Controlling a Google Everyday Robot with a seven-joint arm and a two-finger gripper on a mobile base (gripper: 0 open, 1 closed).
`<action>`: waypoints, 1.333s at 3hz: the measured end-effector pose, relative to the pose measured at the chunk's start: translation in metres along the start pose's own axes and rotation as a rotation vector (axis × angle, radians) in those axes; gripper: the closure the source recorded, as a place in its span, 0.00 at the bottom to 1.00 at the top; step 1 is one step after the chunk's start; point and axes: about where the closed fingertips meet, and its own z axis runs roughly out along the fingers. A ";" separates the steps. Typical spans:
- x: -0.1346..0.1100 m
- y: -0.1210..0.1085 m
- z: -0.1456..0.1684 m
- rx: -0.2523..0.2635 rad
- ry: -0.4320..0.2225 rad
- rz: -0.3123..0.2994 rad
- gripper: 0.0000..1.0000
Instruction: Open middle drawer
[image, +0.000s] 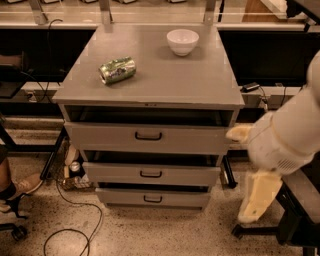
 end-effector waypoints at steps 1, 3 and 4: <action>-0.025 0.043 0.099 -0.127 -0.102 -0.019 0.00; -0.013 0.032 0.119 -0.101 -0.061 0.007 0.00; 0.004 0.002 0.153 -0.062 -0.026 0.006 0.00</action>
Offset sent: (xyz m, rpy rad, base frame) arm -0.0180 0.0490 -0.0713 0.0925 0.0856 0.0663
